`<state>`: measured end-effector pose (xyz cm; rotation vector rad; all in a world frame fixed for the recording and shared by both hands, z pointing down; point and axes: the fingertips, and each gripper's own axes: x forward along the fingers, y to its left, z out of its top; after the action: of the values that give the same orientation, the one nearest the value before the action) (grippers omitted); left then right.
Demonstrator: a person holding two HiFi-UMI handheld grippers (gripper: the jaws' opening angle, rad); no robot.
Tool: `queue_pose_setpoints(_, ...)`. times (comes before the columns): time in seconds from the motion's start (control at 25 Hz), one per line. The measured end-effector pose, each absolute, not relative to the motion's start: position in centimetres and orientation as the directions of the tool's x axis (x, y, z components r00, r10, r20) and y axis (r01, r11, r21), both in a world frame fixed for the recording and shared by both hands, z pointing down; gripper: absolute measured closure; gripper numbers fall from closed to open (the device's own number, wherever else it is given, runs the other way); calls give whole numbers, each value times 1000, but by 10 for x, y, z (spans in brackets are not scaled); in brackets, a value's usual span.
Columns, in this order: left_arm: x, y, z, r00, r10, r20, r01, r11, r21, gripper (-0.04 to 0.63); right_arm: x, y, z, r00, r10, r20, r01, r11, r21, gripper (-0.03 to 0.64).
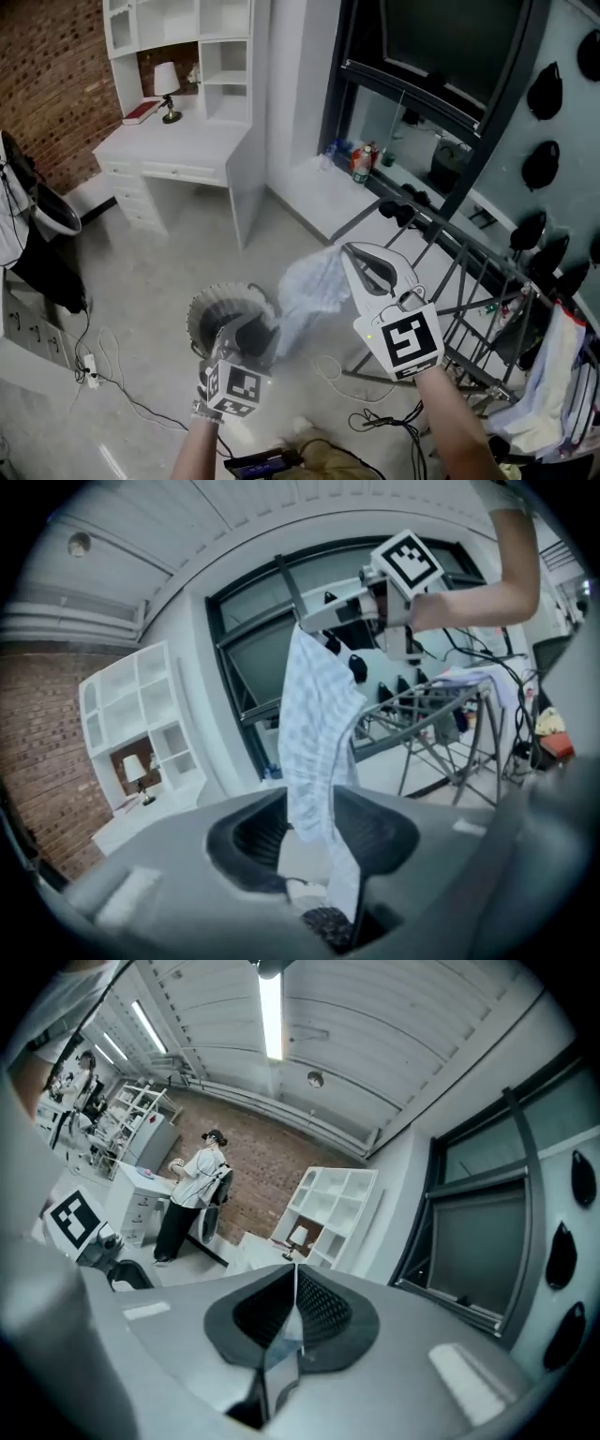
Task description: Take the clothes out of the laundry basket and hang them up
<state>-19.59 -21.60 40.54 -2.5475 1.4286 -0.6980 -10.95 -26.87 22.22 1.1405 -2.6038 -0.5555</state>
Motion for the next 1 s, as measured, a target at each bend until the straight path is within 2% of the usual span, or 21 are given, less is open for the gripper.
queue_pose_setpoints(0.28,-128,-193,417,612,-706,355,-639,-707,-303,436,-64,-220,158,-541,-840,-29,-745,463,481,607)
queue_pose_setpoints(0.64,-32,-166,437,715,-576,396,-493,-817,-298,433,25,-162,128,-348,-935,-64,-831,277,482,607)
queue_pose_setpoints(0.76,6,-160,434,732,-557,392,-448,-827,-339,501,72,-143,128,-256,-965,-62,-847,192,495,607)
queue_pose_setpoints(0.8,18,-157,432,738,-554,385,-440,-828,-348,567,89,-135,131,-224,-973,-60,-853,166,495,607)
queue_pose_setpoints(1.0,68,-150,407,797,-513,319,-421,-850,-317,582,173,-94,151,-73,-997,-30,-865,49,500,607)
